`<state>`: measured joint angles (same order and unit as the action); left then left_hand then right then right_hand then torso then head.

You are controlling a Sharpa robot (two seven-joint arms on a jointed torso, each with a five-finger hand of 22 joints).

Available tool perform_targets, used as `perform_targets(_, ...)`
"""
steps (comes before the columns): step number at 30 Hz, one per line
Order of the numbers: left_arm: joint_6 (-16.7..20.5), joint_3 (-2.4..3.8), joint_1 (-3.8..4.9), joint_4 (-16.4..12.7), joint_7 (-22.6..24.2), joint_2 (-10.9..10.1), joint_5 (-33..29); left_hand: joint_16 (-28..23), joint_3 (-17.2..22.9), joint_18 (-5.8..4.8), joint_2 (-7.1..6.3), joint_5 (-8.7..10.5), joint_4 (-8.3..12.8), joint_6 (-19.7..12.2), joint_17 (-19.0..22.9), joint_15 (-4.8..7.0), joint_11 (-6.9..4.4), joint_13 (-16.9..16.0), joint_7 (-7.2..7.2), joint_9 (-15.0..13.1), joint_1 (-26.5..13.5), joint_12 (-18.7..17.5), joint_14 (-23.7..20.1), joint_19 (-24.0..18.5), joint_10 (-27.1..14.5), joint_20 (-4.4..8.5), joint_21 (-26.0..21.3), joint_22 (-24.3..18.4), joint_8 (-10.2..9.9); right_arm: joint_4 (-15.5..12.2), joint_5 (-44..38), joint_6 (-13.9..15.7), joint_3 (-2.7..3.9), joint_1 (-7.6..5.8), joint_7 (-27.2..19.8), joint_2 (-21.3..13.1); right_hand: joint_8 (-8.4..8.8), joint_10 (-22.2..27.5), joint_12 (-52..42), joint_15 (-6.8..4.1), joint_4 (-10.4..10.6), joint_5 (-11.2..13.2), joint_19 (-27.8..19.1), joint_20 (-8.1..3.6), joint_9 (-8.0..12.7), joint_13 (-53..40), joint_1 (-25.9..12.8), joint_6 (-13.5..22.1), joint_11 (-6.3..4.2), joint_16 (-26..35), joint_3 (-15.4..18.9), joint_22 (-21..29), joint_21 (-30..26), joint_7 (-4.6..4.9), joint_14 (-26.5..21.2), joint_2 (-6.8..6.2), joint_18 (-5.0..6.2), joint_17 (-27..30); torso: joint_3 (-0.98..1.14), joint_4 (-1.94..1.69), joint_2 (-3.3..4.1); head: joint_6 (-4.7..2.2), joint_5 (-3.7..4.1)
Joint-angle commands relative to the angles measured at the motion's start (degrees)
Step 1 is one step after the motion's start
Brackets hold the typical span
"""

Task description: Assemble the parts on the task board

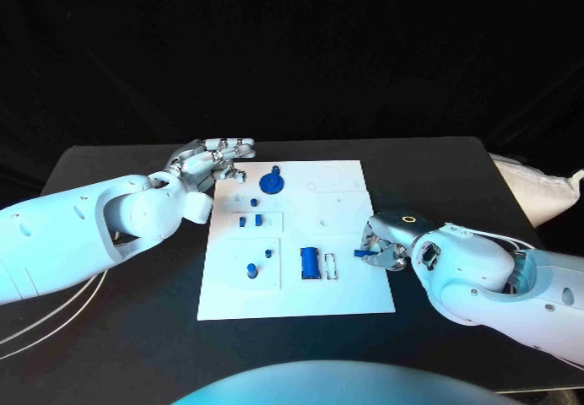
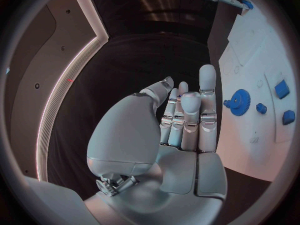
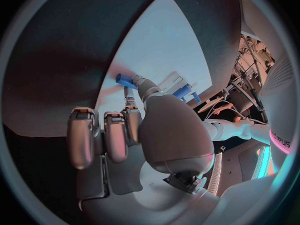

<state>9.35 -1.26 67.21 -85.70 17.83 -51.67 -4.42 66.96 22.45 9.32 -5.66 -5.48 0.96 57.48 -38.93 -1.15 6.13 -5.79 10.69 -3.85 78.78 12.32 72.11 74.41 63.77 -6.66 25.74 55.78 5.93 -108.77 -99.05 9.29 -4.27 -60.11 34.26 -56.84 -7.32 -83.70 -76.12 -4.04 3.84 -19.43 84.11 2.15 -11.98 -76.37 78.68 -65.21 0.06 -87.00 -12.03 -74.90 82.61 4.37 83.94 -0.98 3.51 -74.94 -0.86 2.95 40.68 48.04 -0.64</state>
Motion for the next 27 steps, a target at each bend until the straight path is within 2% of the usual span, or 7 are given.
perform_targets(1,-1.00,0.04,0.01,-0.16,0.22,0.03,0.30,0.01,0.01,1.00,-0.07,-0.29,0.23,-0.19,0.05,-0.04,0.03,0.06,-0.12,0.02,0.06,0.23,-0.51,-0.33,-0.28,0.04,-0.28,-0.10,0.02,-0.61,7.63,6.39,-0.30,0.35,0.61,-0.40,-0.24,-0.98,0.21,-0.24,0.12,-0.91,1.13,-0.33,-0.92,-4.97,-1.21,-0.37,-0.68,0.02,-2.98,-4.01,0.41,-0.23,4.98,0.71,-0.91,-9.71,0.00,-0.03,-0.06,-0.09,-0.02)
perform_targets(5,-0.94,0.04,0.01,-0.16,0.21,0.05,0.31,0.01,0.01,1.00,-0.07,-0.29,0.23,-0.19,0.05,-0.04,0.03,0.06,-0.12,0.02,0.06,0.23,-0.51,-0.33,-0.28,0.04,-0.28,-0.10,0.02,-1.60,15.01,10.66,-0.25,-0.13,0.23,-0.91,-0.10,-1.20,-0.18,-0.21,1.30,-3.25,1.19,-0.33,-1.26,-5.30,-4.40,-0.31,-0.53,-0.01,-6.36,-4.15,0.49,-0.18,5.02,-0.08,-0.93,-9.80,-0.07,-0.10,-0.06,-0.19,0.03)
perform_targets(10,-0.80,0.04,0.01,-0.19,0.18,0.11,0.33,0.03,0.14,1.02,0.03,-0.32,0.38,-0.08,0.12,-0.01,-0.01,0.07,-0.16,-0.01,0.22,0.30,-0.54,-0.33,-0.35,0.05,-0.30,-0.09,0.12,-2.75,22.26,13.67,-0.20,-0.83,-0.18,-1.26,-0.21,-1.41,-0.52,-0.29,1.49,-3.13,1.17,-0.39,-1.67,-5.58,-6.85,-0.59,-0.54,-0.03,-8.42,-4.10,0.45,-0.22,5.03,-2.12,-0.89,-9.85,-0.09,-0.08,-0.03,-0.27,0.03)
perform_targets(12,-0.80,0.04,0.01,-0.21,0.17,0.13,0.33,0.04,0.17,1.02,0.05,-0.33,0.42,-0.07,0.12,-0.01,-0.02,0.07,-0.16,-0.02,0.27,0.32,-0.55,-0.33,-0.37,0.06,-0.30,-0.09,0.13,-3.11,24.60,14.23,-0.18,-0.99,-0.45,-1.20,-0.29,-1.60,-0.96,-0.33,1.12,-3.06,1.28,-0.42,-1.81,-5.86,-7.14,-0.72,-0.59,-0.15,-8.51,-4.33,0.60,-0.28,5.08,-2.93,-0.95,-10.06,0.00,-0.04,0.02,-0.27,-0.08)
perform_targets(15,-0.83,0.04,0.01,-0.24,0.13,0.14,0.33,0.04,0.17,1.02,0.05,-0.33,0.42,-0.07,0.12,-0.01,-0.02,0.07,-0.16,-0.02,0.27,0.32,-0.55,-0.33,-0.37,0.06,-0.30,-0.09,0.13,-3.41,27.37,14.58,-0.17,-1.12,-0.83,-0.86,-0.39,-1.74,-1.22,-0.33,1.17,-2.97,1.38,-0.45,-2.00,-6.04,-8.27,-0.90,-0.58,-0.21,-8.16,-4.54,0.74,-0.28,5.11,-3.83,-1.00,-10.16,0.04,-0.04,0.08,-0.23,-0.17)
perform_targets(20,-0.83,0.04,0.01,-0.33,0.12,0.17,0.34,0.04,0.17,1.02,0.05,-0.33,0.42,-0.07,0.12,-0.01,-0.02,0.07,-0.16,-0.02,0.27,0.32,-0.55,-0.33,-0.37,0.06,-0.30,-0.09,0.13,-3.29,30.77,14.05,-0.16,-1.18,-1.26,-0.07,-0.44,-1.86,-1.47,-0.35,1.35,-3.02,1.46,-0.46,-2.10,-6.21,-8.86,-1.00,-0.61,-0.29,-8.08,-4.72,0.86,-0.33,5.14,-3.80,-1.03,-10.29,-0.07,-0.04,0.03,-0.19,-0.14)
perform_targets(27,-0.86,0.04,0.01,-0.54,0.07,0.15,0.43,0.08,0.26,1.03,0.08,-0.35,0.55,-0.07,0.12,0.01,-0.02,0.07,-0.17,-0.02,0.40,0.37,-0.55,-0.33,-0.41,0.06,-0.30,-0.08,0.16,-2.42,32.73,10.76,-0.16,-1.19,-0.50,1.37,-0.58,-2.07,-1.78,-0.43,2.09,-4.18,1.62,-0.53,-2.40,-6.43,-10.75,-1.30,-0.71,-0.39,-7.35,-5.03,1.07,-0.47,5.18,-3.82,-1.10,-10.45,-0.01,-0.03,0.06,0.06,-0.25)
